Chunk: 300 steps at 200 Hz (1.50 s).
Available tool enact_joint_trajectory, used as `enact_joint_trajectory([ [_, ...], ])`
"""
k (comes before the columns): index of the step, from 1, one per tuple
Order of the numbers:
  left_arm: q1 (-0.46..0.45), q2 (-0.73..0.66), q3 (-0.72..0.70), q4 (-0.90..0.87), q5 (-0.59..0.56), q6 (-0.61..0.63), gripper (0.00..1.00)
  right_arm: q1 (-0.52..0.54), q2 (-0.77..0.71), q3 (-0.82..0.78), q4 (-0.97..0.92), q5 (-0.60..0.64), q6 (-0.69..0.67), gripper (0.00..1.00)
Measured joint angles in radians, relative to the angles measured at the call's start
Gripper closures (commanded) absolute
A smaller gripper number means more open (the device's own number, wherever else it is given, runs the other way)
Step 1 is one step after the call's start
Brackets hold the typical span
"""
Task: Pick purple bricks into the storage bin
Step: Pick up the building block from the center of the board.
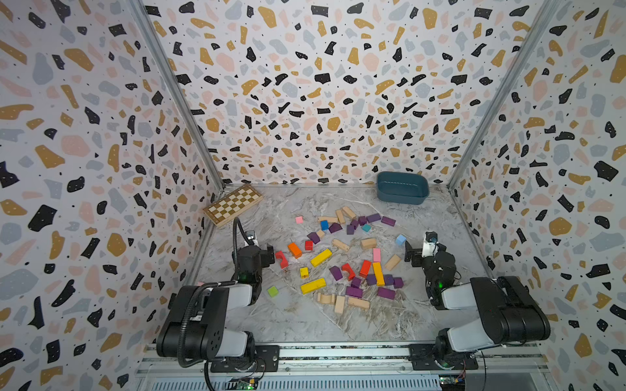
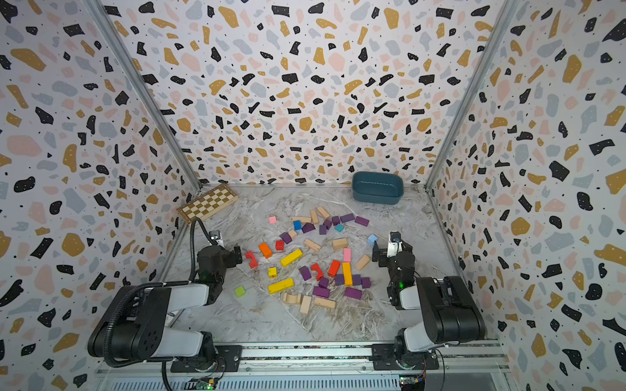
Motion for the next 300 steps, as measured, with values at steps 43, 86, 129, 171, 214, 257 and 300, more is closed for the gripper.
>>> enact_joint_trajectory([
  [43, 0.000, 0.000, 0.000, 0.000, 0.000, 0.000, 0.01, 0.000, 0.000, 0.000, 0.000, 0.000, 0.000, 0.00],
  [86, 0.000, 0.000, 0.000, 0.000, 0.000, 0.000, 0.01, 0.000, 0.000, 0.000, 0.000, 0.000, 0.000, 0.00],
  [129, 0.000, 0.000, 0.000, 0.000, 0.000, 0.000, 0.01, 0.000, 0.000, 0.000, 0.000, 0.000, 0.000, 0.00],
  [171, 0.000, 0.000, 0.000, 0.000, 0.000, 0.002, 0.01, 0.000, 0.000, 0.000, 0.000, 0.000, 0.000, 0.00],
  [214, 0.000, 0.006, 0.007, 0.000, 0.001, 0.003, 0.01, 0.000, 0.000, 0.000, 0.000, 0.000, 0.000, 0.00],
  [257, -0.017, -0.063, 0.055, -0.142, 0.002, 0.027, 0.01, -0.002, 0.000, 0.007, 0.000, -0.005, 0.000, 0.00],
  [300, -0.069, -0.435, 0.264, -0.437, 0.105, -0.039, 0.01, 0.026, -0.054, 0.169, -0.263, 0.040, -0.002, 0.00],
])
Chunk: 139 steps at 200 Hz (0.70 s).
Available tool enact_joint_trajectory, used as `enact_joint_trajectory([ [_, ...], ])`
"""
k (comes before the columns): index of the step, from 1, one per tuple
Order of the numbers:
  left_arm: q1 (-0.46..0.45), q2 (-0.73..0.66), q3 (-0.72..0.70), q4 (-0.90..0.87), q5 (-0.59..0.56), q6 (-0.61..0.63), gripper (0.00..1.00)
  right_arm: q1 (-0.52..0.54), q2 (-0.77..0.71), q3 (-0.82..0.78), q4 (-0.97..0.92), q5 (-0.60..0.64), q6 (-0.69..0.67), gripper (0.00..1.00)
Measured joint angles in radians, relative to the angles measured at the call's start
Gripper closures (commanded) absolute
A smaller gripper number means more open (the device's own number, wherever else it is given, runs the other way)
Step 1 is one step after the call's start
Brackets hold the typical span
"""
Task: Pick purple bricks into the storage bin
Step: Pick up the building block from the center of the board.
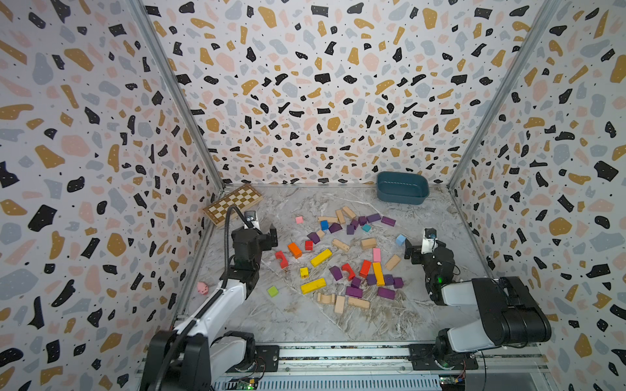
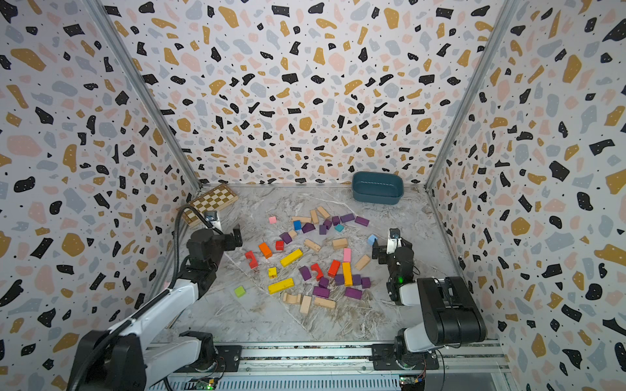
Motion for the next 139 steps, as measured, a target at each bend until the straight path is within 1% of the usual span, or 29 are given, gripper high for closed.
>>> enact_joint_trajectory([
  [16, -0.023, -0.131, -0.001, -0.063, 0.044, -0.023, 0.01, 0.014, -0.066, 0.136, -0.148, -0.011, 0.003, 0.00],
  [32, -0.051, -0.223, -0.036, -0.132, 0.087, -0.042, 0.01, 0.023, -0.115, 0.274, -0.280, -0.060, 0.009, 0.00],
  [47, -0.085, -0.298, -0.090, -0.201, 0.118, -0.058, 0.01, 0.033, -0.124, 0.387, -0.384, -0.116, 0.018, 0.00],
  [63, -0.132, -0.356, -0.142, -0.288, 0.134, -0.071, 0.01, 0.059, -0.102, 0.465, -0.484, -0.158, 0.021, 0.00],
  [78, -0.195, -0.393, -0.174, -0.364, 0.129, -0.077, 0.01, 0.111, -0.044, 0.520, -0.574, -0.179, 0.016, 0.00],
  [101, -0.282, -0.425, -0.192, -0.425, 0.116, -0.079, 0.01, 0.188, 0.107, 0.611, -0.711, -0.184, 0.006, 0.00],
  [118, -0.304, -0.434, -0.197, -0.444, 0.111, -0.080, 0.01, 0.214, 0.220, 0.690, -0.787, -0.181, 0.006, 0.00],
  [139, -0.310, -0.451, -0.204, -0.463, 0.110, -0.083, 0.01, 0.206, 0.340, 0.797, -0.858, -0.167, 0.011, 0.00],
])
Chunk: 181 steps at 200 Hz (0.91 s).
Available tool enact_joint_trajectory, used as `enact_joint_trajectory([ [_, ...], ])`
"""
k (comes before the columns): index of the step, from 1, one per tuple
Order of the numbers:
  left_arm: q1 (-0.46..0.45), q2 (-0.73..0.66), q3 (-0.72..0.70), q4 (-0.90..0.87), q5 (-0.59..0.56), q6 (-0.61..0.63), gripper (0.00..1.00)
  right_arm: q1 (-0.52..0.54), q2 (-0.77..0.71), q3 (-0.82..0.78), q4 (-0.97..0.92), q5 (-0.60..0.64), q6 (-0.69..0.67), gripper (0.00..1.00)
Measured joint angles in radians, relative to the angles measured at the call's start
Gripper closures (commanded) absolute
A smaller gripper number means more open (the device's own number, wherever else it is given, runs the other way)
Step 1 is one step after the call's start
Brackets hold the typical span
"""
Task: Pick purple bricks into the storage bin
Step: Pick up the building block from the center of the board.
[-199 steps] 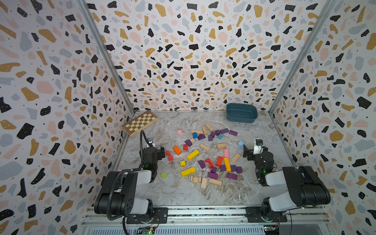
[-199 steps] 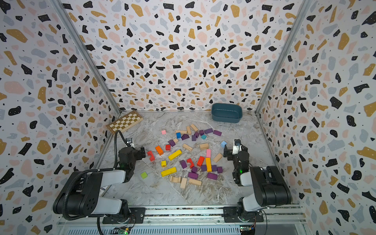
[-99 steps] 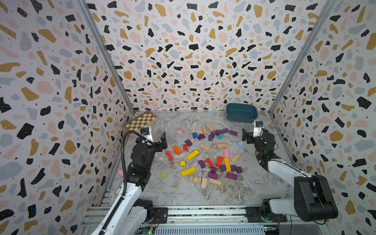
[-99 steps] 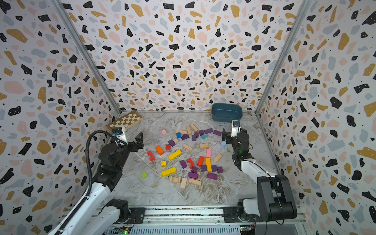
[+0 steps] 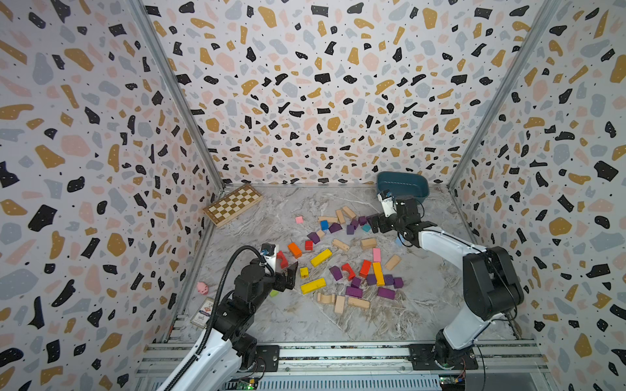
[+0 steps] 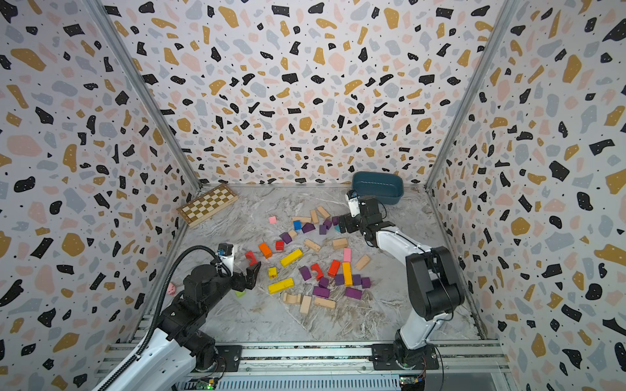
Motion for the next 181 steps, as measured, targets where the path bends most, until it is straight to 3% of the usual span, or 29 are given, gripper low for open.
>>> enact_joint_trajectory([
  [47, -0.001, -0.039, -0.007, -0.019, -0.009, -0.008, 0.01, -0.089, 0.203, 0.230, -0.093, -0.009, 0.043, 0.00],
  [89, -0.001, -0.042, -0.012, -0.015, -0.009, -0.025, 0.01, -0.163, 0.264, 0.264, -0.145, -0.016, 0.053, 0.00],
  [108, -0.004, -0.049, -0.085, 0.040, -0.010, -0.061, 0.01, -0.183, 0.290, 0.289, -0.167, -0.012, 0.046, 0.00],
  [181, -0.037, -0.121, -0.158, 0.016, -0.034, -0.090, 0.01, -0.212, 0.298, 0.304, -0.205, -0.015, -0.004, 0.01],
])
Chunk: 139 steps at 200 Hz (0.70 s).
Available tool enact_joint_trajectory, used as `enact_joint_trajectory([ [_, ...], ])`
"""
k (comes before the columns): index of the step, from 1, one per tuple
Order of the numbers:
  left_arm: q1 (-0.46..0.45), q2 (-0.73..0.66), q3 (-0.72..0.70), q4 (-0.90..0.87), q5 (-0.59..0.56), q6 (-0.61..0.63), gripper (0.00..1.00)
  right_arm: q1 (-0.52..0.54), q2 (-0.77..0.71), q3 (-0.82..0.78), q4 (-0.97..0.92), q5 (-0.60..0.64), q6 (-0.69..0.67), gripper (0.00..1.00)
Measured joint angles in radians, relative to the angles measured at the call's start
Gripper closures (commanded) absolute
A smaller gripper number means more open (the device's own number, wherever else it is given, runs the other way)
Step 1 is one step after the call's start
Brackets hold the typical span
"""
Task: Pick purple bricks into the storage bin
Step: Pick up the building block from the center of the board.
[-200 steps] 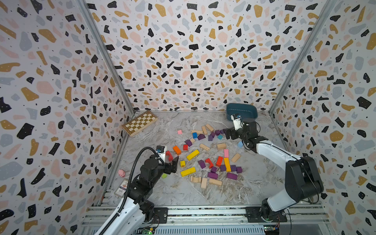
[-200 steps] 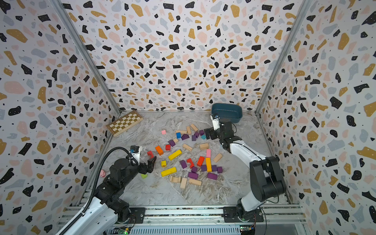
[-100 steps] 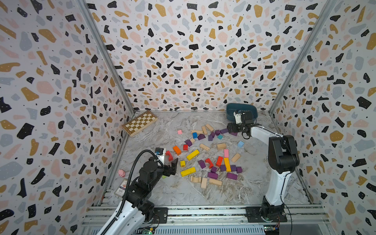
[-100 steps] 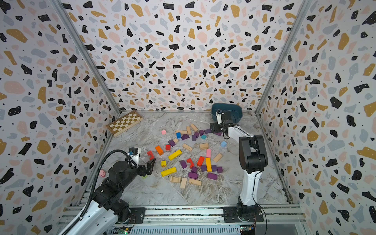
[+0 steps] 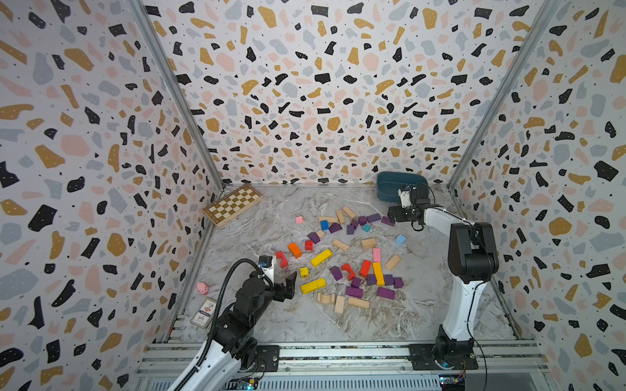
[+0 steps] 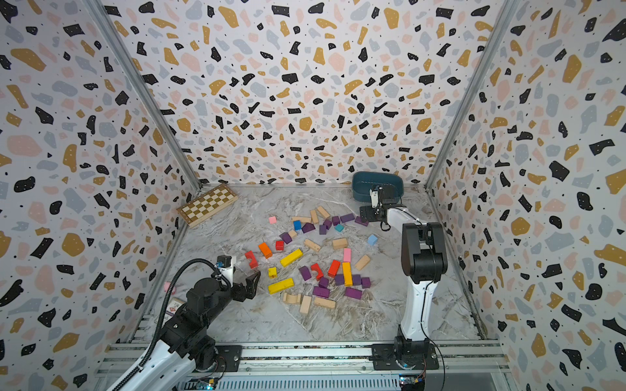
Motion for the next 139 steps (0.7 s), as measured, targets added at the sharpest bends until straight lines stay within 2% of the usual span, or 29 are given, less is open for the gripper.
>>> enact_joint_trajectory([
  [63, -0.001, 0.034, 0.000, 0.001, 0.010, 0.000, 0.01, 0.000, 0.140, 0.174, -0.064, -0.027, -0.057, 0.07],
  [139, -0.001, 0.006, 0.000, 0.000, 0.008, -0.003, 0.01, 0.056, 0.146, 0.119, -0.077, -0.027, -0.050, 0.07],
])
